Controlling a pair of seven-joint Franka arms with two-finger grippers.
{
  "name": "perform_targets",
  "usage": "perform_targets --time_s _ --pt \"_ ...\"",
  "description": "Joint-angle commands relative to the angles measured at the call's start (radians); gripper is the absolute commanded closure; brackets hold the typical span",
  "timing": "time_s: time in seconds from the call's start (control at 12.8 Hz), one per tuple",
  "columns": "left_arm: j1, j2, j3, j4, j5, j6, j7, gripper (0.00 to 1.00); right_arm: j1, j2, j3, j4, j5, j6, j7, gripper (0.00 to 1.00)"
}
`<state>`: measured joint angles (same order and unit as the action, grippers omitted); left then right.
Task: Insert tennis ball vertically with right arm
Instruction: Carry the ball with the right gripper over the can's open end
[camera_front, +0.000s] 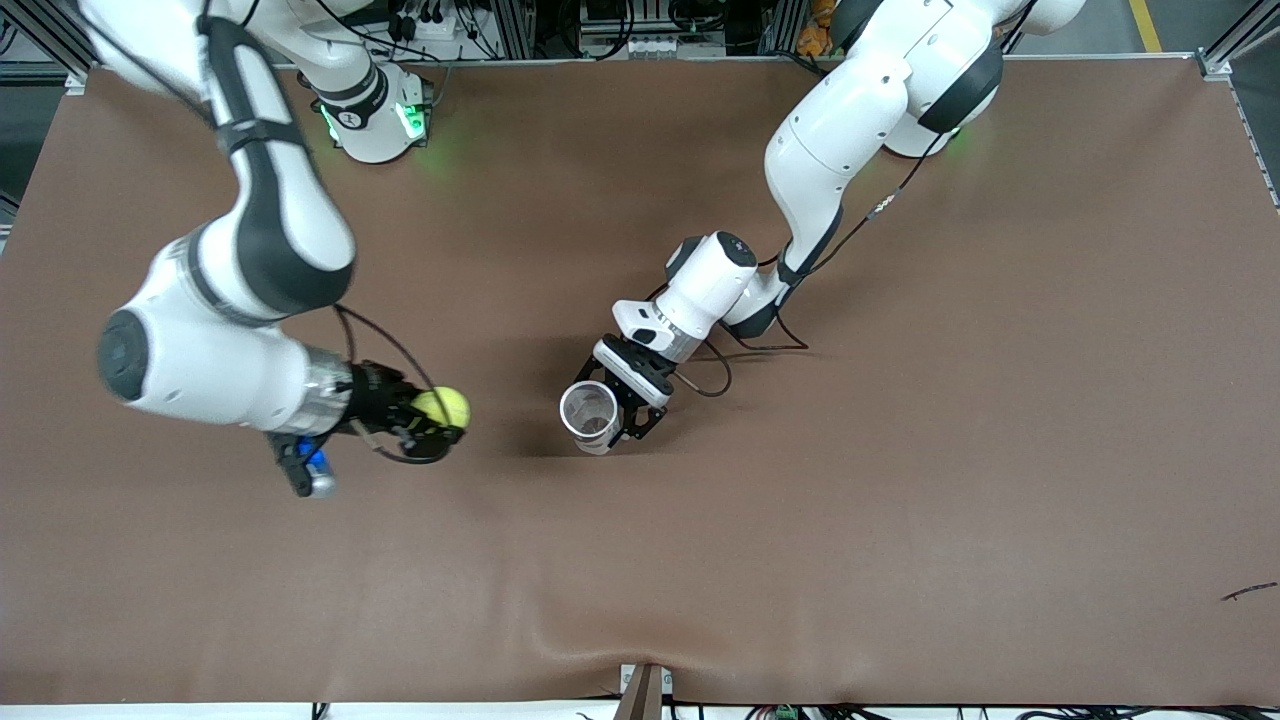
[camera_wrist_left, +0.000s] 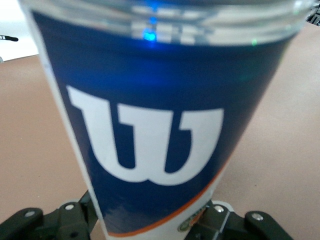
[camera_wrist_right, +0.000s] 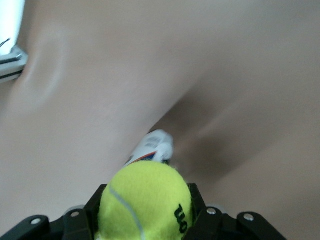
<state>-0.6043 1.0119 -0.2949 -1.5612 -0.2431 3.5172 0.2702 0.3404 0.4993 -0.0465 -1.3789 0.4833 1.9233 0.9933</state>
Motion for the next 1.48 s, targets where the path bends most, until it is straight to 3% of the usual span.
perform_targets --time_s 0.0,0.23,0.47,0.78,1.09,1.17,1.4 --pt "-0.009 -0.01 0.007 -0.019 -0.001 0.019 0.039 0.24 0.099 0.028 -0.012 0.037 0.005 0.093 0.131 0.38" --pt "-0.009 -0.006 0.008 -0.019 -0.001 0.02 0.084 0.24 0.175 0.053 -0.018 0.038 -0.015 0.132 0.189 0.38" --pt "-0.009 -0.004 0.008 -0.017 -0.002 0.02 0.084 0.24 0.225 0.096 -0.018 0.038 -0.13 0.134 0.205 0.37" --pt "-0.008 -0.004 0.007 -0.017 -0.002 0.02 0.084 0.24 0.249 0.123 -0.016 0.037 -0.141 0.155 0.235 0.36" --pt "-0.008 -0.004 0.007 -0.016 -0.002 0.02 0.084 0.24 0.25 0.125 -0.016 0.037 -0.141 0.155 0.235 0.25" --pt "-0.008 -0.004 0.007 -0.016 -0.002 0.02 0.084 0.24 0.25 0.123 -0.018 0.038 -0.143 0.157 0.235 0.0" --pt "-0.008 -0.006 0.007 -0.014 -0.004 0.02 0.083 0.24 0.25 0.123 -0.016 0.038 -0.164 0.157 0.234 0.0"
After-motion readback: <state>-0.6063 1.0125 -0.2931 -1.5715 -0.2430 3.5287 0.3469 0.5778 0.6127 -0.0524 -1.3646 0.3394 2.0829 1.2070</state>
